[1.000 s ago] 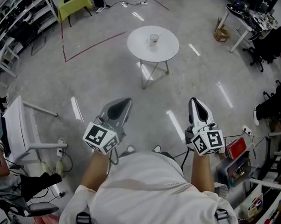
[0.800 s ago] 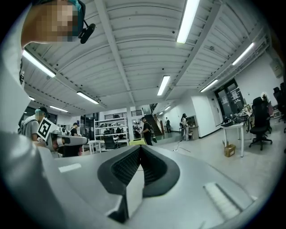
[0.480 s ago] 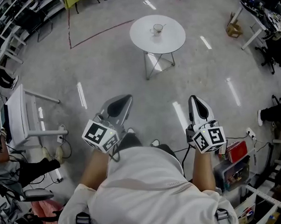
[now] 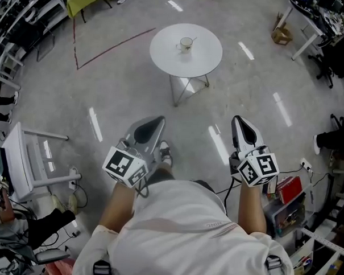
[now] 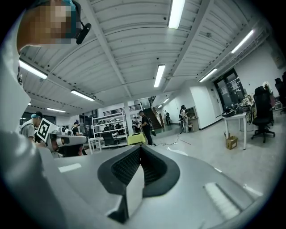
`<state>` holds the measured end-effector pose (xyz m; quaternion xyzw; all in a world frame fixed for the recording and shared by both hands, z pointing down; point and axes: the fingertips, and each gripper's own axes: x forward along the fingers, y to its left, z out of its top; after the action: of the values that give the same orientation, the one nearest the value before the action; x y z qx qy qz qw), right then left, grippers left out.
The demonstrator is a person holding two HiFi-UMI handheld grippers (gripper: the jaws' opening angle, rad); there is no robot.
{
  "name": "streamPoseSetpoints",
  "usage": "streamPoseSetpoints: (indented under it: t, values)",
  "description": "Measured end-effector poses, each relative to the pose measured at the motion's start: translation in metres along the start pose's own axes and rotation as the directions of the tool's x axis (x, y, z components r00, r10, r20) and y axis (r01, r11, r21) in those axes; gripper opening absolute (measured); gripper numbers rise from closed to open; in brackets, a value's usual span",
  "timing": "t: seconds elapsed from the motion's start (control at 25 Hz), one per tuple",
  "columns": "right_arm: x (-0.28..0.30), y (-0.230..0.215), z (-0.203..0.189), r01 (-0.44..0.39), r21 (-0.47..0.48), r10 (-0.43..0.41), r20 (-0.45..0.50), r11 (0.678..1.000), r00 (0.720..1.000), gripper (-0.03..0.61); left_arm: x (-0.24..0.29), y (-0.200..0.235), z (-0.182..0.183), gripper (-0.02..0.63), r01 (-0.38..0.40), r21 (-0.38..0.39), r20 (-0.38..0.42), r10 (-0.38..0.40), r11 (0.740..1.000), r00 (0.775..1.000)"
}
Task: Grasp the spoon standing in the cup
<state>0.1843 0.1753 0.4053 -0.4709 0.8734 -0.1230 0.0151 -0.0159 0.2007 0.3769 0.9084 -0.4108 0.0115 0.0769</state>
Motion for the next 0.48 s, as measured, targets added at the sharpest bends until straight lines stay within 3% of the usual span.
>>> streamPoseSetpoints:
  t: [0.2, 0.48]
  values:
    - [0.087, -0.014, 0.019, 0.020, -0.019, -0.020, -0.013, 1.000, 1.000, 0.003, 0.040, 0.078, 0.018, 0.000, 0.028, 0.015, -0.003, -0.028, 1.000, 1.000]
    - [0.225, 0.004, 0.030, 0.001, -0.054, -0.003, -0.037, 0.999, 0.999, 0.003, 0.076, 0.202, 0.037, 0.002, 0.037, 0.014, -0.009, -0.037, 0.999, 0.999]
